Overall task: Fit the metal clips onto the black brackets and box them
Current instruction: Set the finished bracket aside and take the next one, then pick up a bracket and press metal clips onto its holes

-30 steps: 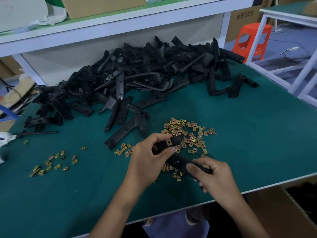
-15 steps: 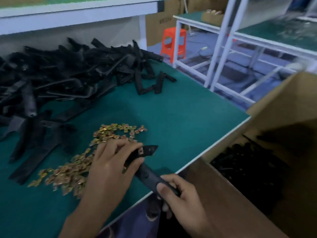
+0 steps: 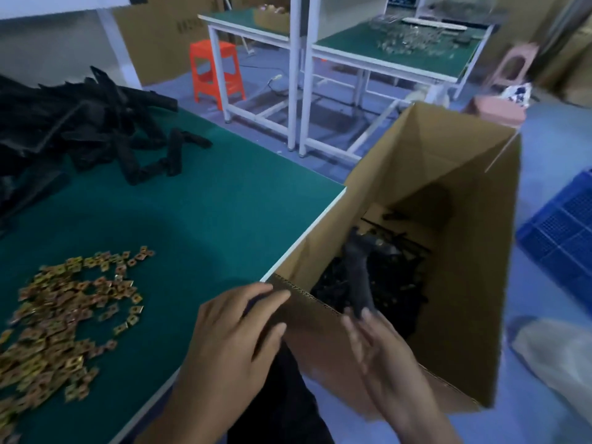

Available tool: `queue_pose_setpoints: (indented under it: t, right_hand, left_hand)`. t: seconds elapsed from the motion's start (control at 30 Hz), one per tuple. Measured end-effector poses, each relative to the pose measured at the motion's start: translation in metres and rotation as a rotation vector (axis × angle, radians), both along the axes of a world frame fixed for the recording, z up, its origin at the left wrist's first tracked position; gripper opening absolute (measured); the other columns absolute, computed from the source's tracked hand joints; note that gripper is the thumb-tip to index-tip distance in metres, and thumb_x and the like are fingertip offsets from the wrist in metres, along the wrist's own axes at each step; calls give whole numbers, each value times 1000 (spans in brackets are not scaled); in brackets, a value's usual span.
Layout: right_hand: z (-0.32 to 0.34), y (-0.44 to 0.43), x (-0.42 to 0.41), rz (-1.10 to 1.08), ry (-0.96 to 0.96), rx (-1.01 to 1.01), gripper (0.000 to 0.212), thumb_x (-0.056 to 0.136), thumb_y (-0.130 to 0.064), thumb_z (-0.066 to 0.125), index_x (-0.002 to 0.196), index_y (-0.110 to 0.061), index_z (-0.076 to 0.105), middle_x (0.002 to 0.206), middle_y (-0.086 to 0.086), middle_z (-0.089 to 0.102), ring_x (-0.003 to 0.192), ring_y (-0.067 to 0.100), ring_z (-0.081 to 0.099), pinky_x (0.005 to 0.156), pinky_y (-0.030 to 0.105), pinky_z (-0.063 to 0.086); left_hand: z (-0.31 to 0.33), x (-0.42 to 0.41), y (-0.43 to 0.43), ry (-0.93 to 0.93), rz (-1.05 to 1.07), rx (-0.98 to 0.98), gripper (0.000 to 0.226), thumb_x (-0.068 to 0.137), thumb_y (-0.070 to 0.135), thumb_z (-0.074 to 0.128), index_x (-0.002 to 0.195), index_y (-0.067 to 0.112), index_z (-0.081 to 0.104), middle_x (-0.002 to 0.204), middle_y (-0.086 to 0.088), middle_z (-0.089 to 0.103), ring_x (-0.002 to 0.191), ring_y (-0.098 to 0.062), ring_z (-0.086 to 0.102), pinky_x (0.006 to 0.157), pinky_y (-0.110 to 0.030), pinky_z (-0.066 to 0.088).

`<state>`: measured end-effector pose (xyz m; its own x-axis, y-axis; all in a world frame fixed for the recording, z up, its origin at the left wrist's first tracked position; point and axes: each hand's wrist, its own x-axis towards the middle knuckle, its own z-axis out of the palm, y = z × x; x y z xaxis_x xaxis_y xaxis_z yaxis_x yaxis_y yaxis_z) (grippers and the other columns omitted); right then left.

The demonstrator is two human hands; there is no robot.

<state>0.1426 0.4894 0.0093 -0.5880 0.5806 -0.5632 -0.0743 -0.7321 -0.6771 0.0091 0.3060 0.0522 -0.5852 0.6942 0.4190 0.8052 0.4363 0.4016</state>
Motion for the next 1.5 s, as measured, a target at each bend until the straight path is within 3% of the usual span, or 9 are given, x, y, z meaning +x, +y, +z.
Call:
queue_pose_setpoints:
  t: [0.07,0.27,0.47,0.6,0.8,1.07,1.23,1.37,1.5]
  right_hand:
    - [-1,6,-12,-27,13,-66,49,86,-14,74,131,-17,56,115,15,74,95,23,76,78,31,62]
    - [-1,-51,-53,357,-43,196,33,89,-6,73,119,-21,67,100,13,78,76,22,73,61,31,54]
    - [19,-127,-110,754,167,637,24,92,-10,69,99,-31,78,81,8,75,68,11,69,58,20,54]
    - [23,-163,-151,903,218,859,21,95,-18,67,94,-38,74,85,-5,72,76,7,67,71,26,54]
    - [13,-181,-164,870,168,1150,22,93,-17,70,90,-38,69,75,-26,66,70,-5,62,58,8,41]
    - [10,-178,-161,880,160,1156,18,94,-16,69,92,-33,73,80,-22,70,74,0,64,63,11,44]
    - [17,-186,-164,883,258,997,13,93,-38,62,97,-36,75,89,-12,75,82,8,71,71,29,58]
    - [26,-205,-169,947,369,743,27,89,-58,65,100,-36,75,95,-2,77,89,8,72,75,23,57]
    - [24,-203,-177,731,357,639,25,86,-53,61,95,-32,72,82,-2,72,73,8,67,60,20,52]
  left_hand:
    - [-3,-10,-20,-2,93,31,36,92,41,53,120,26,71,123,5,63,112,-17,56,97,-33,35]
    - [-4,-52,-152,-240,682,64,21,95,28,65,115,32,68,119,9,60,119,-20,56,100,-40,43]
    - [3,-85,-288,-24,1138,-6,28,92,10,70,119,4,68,118,-19,66,104,-41,61,96,-50,45]
    - [-1,-110,-325,-249,1269,-210,55,95,37,67,140,7,55,132,-21,61,122,-44,54,97,-54,46]
    - [-21,-121,-334,-325,1209,-214,42,97,30,66,132,8,62,125,-17,68,115,-39,61,93,-46,51]
    - [10,-117,-313,-482,1186,331,23,105,24,50,94,5,44,76,0,49,74,-27,49,60,-35,36]
    - [45,-68,-233,-697,829,799,11,95,11,67,102,10,59,83,1,72,78,-14,67,71,-26,53]
    - [23,-25,-150,-739,611,674,15,93,17,69,99,27,61,90,8,72,83,-9,69,76,-29,57]
    - [1,-33,-151,-328,627,207,22,96,40,60,118,37,62,109,16,62,98,2,56,84,-12,44]
